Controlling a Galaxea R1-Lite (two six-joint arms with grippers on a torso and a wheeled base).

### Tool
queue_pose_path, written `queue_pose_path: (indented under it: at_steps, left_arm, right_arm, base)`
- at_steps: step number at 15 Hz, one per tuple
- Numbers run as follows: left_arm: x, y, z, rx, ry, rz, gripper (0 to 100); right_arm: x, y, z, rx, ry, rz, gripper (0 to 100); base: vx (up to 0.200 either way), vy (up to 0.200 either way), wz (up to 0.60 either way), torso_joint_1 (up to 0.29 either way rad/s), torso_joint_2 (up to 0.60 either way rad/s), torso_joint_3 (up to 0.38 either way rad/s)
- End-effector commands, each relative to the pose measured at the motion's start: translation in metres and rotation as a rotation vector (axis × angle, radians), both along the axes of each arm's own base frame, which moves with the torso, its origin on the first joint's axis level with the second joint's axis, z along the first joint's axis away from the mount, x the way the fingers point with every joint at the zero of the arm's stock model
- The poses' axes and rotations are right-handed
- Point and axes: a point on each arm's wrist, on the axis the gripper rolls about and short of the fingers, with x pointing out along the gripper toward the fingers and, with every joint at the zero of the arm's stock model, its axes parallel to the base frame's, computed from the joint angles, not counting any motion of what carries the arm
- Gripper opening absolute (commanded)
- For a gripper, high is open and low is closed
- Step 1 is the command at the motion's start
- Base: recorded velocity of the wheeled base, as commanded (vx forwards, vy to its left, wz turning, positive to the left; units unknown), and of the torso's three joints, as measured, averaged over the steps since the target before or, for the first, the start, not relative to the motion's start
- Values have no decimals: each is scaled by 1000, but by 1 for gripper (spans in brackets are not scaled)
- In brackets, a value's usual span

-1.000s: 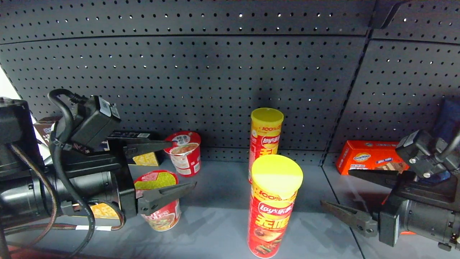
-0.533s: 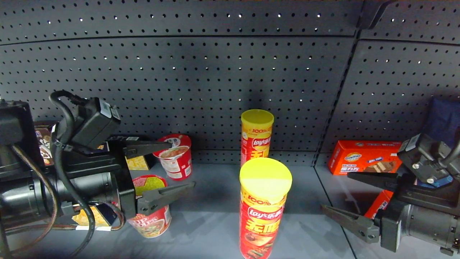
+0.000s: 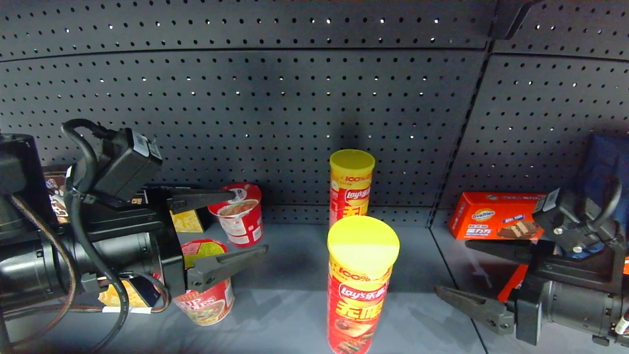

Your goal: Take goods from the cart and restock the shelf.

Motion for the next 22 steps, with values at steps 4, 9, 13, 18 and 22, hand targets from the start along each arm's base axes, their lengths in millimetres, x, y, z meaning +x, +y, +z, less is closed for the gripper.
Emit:
queue_pose_path:
  at_steps: [4, 9, 13, 18, 22]
  left_arm:
    - [0, 0, 0, 0, -1, 2, 100]
    - [1, 0, 1, -10, 7, 5, 100]
    - [0, 1, -1, -8, 11, 8, 100]
    - [0, 1, -2, -5, 17, 8, 100]
    - [-1, 1, -3, -5, 20, 7, 100]
  right_arm:
    - [11, 21, -24, -76, 98, 52, 100]
    - [28, 39, -31, -104, 130, 65, 100]
    - [41, 51, -30, -106, 124, 69, 100]
    - [40, 55, -33, -119, 124, 90, 100]
    - [41, 55, -33, -120, 125, 90, 100]
  base:
    - [0, 0, 0, 0, 0, 0]
    - [0, 0, 0, 0, 0, 0]
    - [0, 0, 0, 0, 0, 0]
    - [0, 0, 0, 0, 0, 0]
    - [0, 0, 0, 0, 0, 0]
